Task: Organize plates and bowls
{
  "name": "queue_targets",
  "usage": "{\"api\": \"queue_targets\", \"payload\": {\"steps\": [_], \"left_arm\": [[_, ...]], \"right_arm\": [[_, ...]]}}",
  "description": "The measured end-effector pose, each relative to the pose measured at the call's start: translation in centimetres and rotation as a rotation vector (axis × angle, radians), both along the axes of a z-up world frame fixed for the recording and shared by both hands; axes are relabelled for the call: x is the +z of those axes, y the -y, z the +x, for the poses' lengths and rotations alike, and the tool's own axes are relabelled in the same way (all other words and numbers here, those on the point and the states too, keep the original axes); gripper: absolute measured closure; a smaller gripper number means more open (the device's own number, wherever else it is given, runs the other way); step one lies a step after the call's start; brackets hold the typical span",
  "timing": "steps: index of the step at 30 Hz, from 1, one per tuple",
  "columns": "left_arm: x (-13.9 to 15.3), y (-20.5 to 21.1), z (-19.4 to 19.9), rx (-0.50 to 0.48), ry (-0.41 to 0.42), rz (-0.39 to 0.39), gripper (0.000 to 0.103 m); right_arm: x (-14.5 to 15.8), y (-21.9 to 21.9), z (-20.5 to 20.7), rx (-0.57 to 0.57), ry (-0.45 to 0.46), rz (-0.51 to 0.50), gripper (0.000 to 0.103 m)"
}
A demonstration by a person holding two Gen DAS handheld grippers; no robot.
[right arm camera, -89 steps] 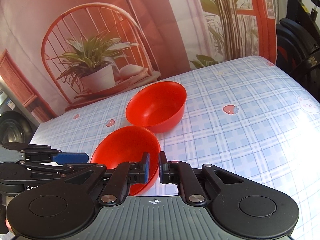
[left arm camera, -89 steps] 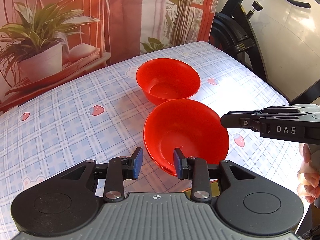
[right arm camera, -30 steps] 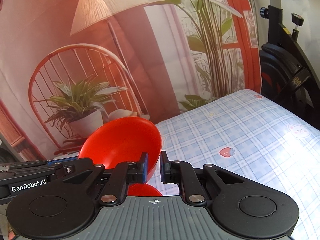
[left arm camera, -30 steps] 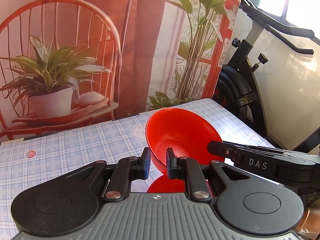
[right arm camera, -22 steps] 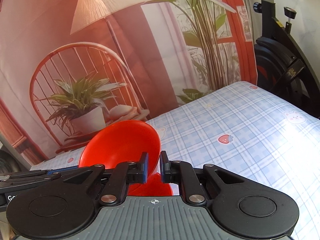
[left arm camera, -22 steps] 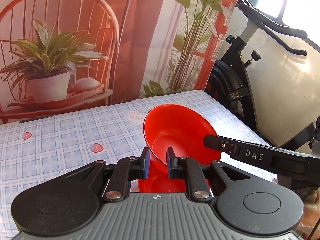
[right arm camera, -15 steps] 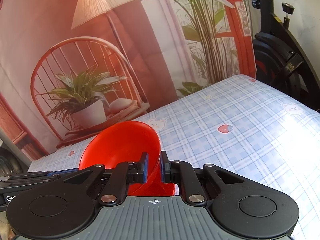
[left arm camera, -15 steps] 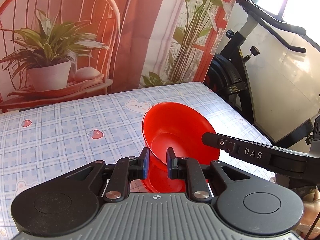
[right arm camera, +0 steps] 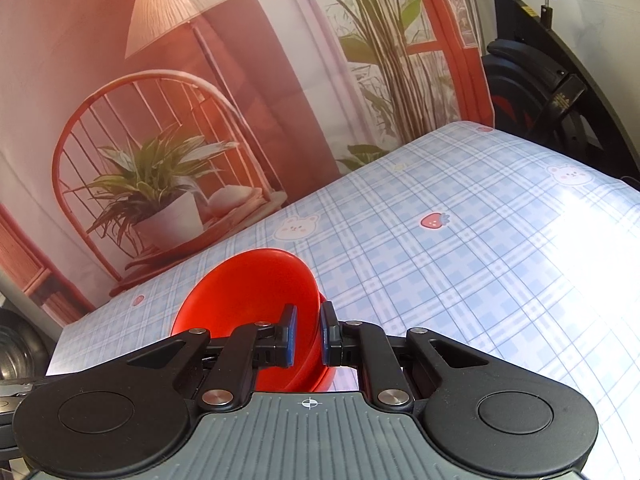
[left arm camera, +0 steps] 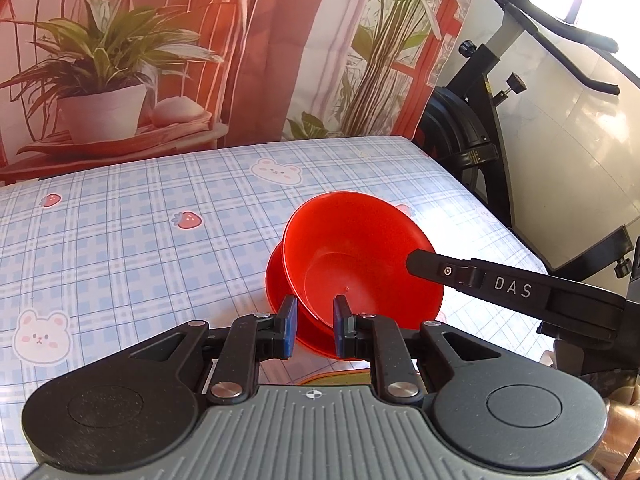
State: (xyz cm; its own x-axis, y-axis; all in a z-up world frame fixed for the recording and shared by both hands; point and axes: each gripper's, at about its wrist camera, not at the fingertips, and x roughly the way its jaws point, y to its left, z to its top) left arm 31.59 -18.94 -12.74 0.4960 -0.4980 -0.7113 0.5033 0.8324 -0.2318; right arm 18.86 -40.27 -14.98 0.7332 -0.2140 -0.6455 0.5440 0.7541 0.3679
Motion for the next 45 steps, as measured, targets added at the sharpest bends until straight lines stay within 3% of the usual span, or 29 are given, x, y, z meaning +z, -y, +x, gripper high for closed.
{"api": "queue_targets", "payload": {"steps": [17,27,33,35,45], "left_arm": [[-0.7,-0.4,0.6,0.002,-0.038,-0.001,0.085],[-0.3,-0.9,0.9,0.034,-0.047,-0.006,0.081],[-0.9,-1.0,1.6,0.065,-0.061,-0.017,0.08],[-1.3,-1.0,1.9,0.073,-0.076,-0.024,0.072],[-3.0,-0.5,2.4,0.062,-0.129,-0.072,0.072]], "right_arm": [[-1.0,0.2,0.5,0.021,-0.024,0.024,0.091],[-0.5,-0.4,0.5,0.043,-0.038,-0.056,0.086],[-1.2,0.1,0.7,0.031,-0.042,-0.046,0.086],[-1.5,0.2,0.8,0.03,-0.044,-0.038,0.086],[-2.8,0.4,1.0,0.037,-0.05,0.014,0.087]]}}
